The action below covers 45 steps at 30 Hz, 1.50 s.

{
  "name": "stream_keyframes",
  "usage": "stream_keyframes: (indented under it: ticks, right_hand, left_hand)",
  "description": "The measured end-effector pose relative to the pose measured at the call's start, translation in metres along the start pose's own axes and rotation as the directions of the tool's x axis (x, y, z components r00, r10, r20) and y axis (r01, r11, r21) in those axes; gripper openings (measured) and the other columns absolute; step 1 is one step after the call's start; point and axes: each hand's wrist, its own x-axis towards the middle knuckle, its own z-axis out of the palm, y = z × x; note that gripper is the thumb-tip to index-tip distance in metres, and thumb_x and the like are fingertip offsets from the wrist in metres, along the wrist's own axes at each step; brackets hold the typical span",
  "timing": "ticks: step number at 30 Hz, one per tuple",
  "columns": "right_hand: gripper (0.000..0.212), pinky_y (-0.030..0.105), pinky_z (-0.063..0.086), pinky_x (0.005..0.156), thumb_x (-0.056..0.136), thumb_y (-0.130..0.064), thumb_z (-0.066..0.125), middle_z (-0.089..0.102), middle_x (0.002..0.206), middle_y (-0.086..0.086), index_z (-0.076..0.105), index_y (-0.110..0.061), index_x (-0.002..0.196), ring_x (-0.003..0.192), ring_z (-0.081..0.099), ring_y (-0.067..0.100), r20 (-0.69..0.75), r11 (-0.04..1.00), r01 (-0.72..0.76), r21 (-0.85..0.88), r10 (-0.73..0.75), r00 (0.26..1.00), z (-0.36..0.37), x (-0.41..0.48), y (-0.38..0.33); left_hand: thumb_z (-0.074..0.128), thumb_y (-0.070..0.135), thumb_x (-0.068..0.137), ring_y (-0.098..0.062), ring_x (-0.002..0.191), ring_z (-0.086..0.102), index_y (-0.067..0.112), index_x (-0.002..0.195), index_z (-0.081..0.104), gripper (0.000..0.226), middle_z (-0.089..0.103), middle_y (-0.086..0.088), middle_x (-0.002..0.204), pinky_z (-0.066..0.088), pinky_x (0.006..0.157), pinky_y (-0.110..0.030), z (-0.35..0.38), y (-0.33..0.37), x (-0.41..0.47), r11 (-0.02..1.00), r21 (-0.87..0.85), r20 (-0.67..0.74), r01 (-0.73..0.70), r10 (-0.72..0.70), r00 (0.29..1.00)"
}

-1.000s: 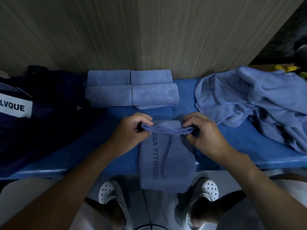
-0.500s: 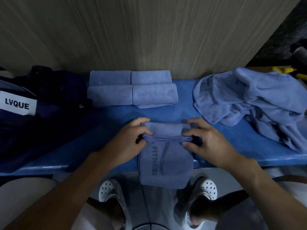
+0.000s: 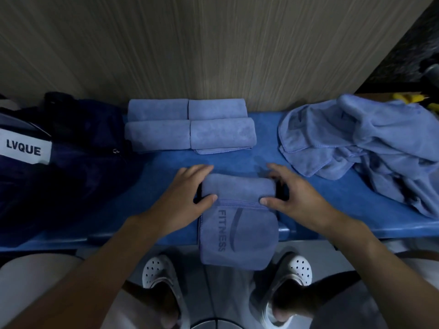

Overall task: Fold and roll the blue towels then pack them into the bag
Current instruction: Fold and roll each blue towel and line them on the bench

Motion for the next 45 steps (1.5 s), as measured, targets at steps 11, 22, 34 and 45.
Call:
stream_keyframes:
  ticks: [11, 22, 34, 45]
  right_hand:
    - [0.020, 0.022, 0.049, 0.069, 0.078, -0.017, 0.077, 0.064, 0.084, -0.005, 0.061, -0.020, 0.090, 0.078, 0.060, 0.009, -0.016, 0.996, 0.034, 0.086, -0.032, 0.999, -0.002, 0.014, -0.003]
    - [0.046, 0.045, 0.041, 0.092, 0.074, -0.014, 0.078, 0.061, 0.108, -0.001, 0.061, -0.018, 0.116, 0.105, 0.054, 0.023, -0.266, 0.950, 0.177, -0.256, -0.245, 0.932, 0.007, 0.029, -0.010]
    - [0.038, 0.048, 0.042, 0.092, 0.075, -0.051, 0.068, 0.054, 0.108, -0.011, 0.061, -0.029, 0.105, 0.105, 0.053, 0.014, -0.209, 0.941, 0.293, -0.170, -0.325, 0.922, 0.009, -0.004, -0.009]
    - [0.030, 0.037, 0.044, 0.096, 0.082, -0.043, 0.068, 0.057, 0.110, -0.007, 0.055, -0.030, 0.107, 0.110, 0.052, 0.015, -0.125, 0.992, 0.125, 0.023, -0.121, 0.985, 0.010, -0.015, -0.008]
  left_hand:
    - [0.070, 0.034, 0.084, 0.008, 0.092, 0.041, 0.023, 0.099, 0.054, 0.025, 0.058, 0.011, 0.098, 0.029, 0.093, -0.032, -0.011, 0.004, 0.013, 0.999, -0.006, -0.090, 0.034, -0.034, 0.995]
    - [0.071, 0.001, 0.083, -0.012, 0.101, 0.055, 0.014, 0.110, 0.062, 0.031, 0.061, 0.005, 0.107, 0.044, 0.092, -0.026, -0.011, -0.006, 0.026, 0.976, -0.036, -0.303, -0.216, 0.196, 0.933]
    - [0.056, 0.050, 0.085, 0.001, 0.124, 0.048, 0.028, 0.091, 0.053, 0.022, 0.056, 0.016, 0.129, 0.038, 0.101, -0.025, -0.007, 0.006, -0.004, 0.967, -0.211, -0.150, -0.142, 0.111, 0.982]
    - [0.051, 0.057, 0.082, -0.014, 0.120, 0.048, 0.020, 0.131, 0.052, 0.061, 0.054, 0.008, 0.128, 0.039, 0.103, -0.035, 0.001, 0.002, -0.006, 0.992, 0.028, -0.050, -0.124, 0.125, 0.991]
